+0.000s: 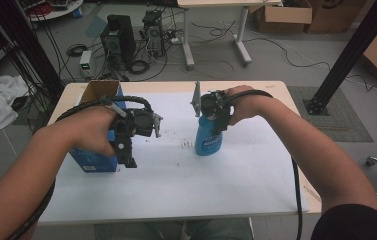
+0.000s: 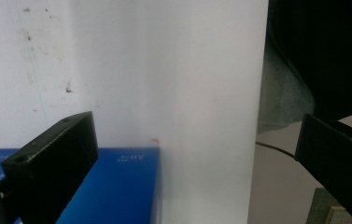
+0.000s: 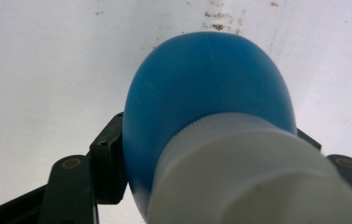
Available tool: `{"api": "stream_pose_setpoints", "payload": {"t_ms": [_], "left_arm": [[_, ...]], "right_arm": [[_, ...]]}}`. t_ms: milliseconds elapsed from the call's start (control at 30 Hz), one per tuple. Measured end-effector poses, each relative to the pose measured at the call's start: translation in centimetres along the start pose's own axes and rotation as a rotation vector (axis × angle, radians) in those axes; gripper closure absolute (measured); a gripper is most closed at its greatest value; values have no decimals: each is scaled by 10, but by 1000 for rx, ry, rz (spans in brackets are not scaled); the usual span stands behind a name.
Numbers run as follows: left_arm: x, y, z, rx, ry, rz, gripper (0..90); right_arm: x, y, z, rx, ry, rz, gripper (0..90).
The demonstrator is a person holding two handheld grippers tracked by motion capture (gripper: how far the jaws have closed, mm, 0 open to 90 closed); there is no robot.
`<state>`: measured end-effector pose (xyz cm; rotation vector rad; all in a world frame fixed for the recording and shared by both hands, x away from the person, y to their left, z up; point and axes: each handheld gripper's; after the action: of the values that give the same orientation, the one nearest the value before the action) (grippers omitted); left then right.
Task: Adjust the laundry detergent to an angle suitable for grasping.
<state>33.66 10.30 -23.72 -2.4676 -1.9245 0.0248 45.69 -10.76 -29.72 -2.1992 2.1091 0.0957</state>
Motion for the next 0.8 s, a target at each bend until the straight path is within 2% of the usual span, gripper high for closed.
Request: {"api": "stream_pose_setpoints", "payload": {"t_ms": [533, 800], "left_arm": [[1, 1, 3, 3, -5, 3, 1], [2, 1, 3, 2, -4, 1, 1]], "right_arm": [[-1, -1, 4, 7, 14, -4, 382], [0, -1, 4, -2, 3, 19, 395]]}}
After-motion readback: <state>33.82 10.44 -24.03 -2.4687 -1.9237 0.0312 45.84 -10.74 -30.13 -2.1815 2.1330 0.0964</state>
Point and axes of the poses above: each handheld gripper's, and its own axes: z roughly forward along the jaws, x roughly out of its underside, y roughly to its left, and after that the axes turned 15 degrees about z, right-handed
